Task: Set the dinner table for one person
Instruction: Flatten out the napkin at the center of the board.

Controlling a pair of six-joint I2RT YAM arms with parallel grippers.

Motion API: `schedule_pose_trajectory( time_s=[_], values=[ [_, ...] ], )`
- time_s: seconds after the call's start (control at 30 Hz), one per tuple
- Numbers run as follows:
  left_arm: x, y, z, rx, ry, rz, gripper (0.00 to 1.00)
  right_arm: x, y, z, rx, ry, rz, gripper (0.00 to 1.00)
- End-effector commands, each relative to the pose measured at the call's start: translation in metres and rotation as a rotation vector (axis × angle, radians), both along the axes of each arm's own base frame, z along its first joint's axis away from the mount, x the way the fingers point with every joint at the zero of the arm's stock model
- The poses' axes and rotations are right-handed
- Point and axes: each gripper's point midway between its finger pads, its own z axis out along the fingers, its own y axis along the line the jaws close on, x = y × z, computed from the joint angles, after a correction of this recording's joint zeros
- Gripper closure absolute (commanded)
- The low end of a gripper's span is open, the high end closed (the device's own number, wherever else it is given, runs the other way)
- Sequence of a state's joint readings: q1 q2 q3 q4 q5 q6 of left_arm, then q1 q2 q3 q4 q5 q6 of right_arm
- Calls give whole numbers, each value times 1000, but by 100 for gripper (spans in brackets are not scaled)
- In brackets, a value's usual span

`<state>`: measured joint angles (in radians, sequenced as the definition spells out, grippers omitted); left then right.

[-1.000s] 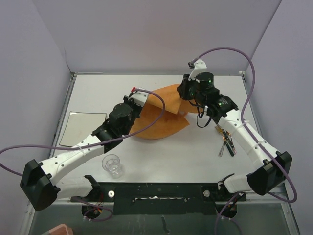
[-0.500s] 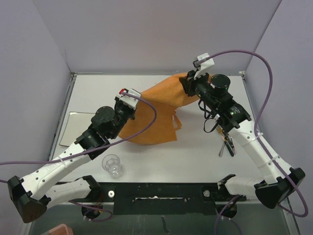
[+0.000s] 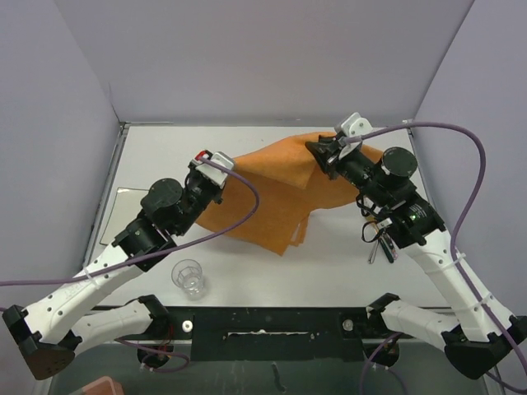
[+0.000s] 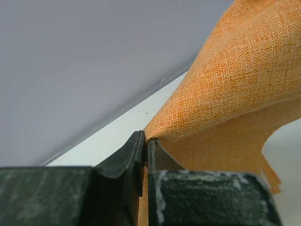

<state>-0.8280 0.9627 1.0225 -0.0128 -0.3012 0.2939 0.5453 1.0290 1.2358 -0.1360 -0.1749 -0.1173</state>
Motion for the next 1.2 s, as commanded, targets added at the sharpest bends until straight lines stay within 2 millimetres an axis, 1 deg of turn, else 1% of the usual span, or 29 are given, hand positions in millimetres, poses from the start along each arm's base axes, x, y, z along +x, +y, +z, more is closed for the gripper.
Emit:
schedule_pose_trajectory(
  time_s=[0.0, 0.1, 0.17, 0.2, 0.27, 0.33, 0.4, 0.47, 0.57, 0.6, 0.67, 0.77, 0.83, 0.87, 0.97, 1.0, 1.07, 1.17],
  values=[
    [-23, 27, 65, -96, -123, -4, 100, -38, -15, 73, 48, -262, 42, 100],
    [-41, 24, 73, -102, -147, -90, 100, -54, -13, 73, 24, -288, 99, 100],
    [-54, 19, 72, -89, -149, -163, 100, -62, -12, 70, 10, -279, 132, 100],
    [-61, 15, 70, -75, -145, -212, 100, -67, -9, 66, -5, -265, 160, 100],
    [-71, 13, 63, -55, -104, -261, 100, -71, -5, 53, -40, -209, 200, 100],
    [-82, 11, 55, -43, -48, -308, 100, -80, 1, 43, -72, -155, 267, 100],
    [-94, 12, 51, -59, -6, -347, 100, -88, 3, 38, -84, -119, 300, 100],
    [-104, 16, 53, -79, 13, -369, 100, -94, 3, 38, -85, -111, 318, 100],
    [-107, 23, 55, -83, 14, -355, 100, -92, 1, 37, -82, -94, 302, 100],
    [-106, 24, 54, -75, 10, -347, 100, -86, 1, 36, -80, -99, 283, 100],
    [-99, 24, 51, -63, 9, -321, 100, -67, 1, 32, -70, -93, 219, 100],
    [-85, 25, 45, -62, -4, -263, 100, -24, 0, 18, -49, -74, 81, 100],
    [-72, 24, 41, -65, -23, -215, 100, 7, 2, 2, -45, -54, 4, 100],
    [-65, 24, 35, -56, -25, -186, 100, 26, 2, -10, -48, -37, -44, 100],
    [-38, 24, 18, -25, -29, -80, 100, 80, -8, -46, -41, 43, -191, 100],
    [-31, 23, 11, -16, -24, -55, 100, 99, -9, -65, -36, 86, -232, 100],
    [-18, 21, -1, 1, -17, -19, 100, 126, -10, -88, -20, 117, -274, 100],
    [-6, 18, -7, -7, -15, 8, 100, 163, -12, -121, -20, 162, -338, 100]
  ],
)
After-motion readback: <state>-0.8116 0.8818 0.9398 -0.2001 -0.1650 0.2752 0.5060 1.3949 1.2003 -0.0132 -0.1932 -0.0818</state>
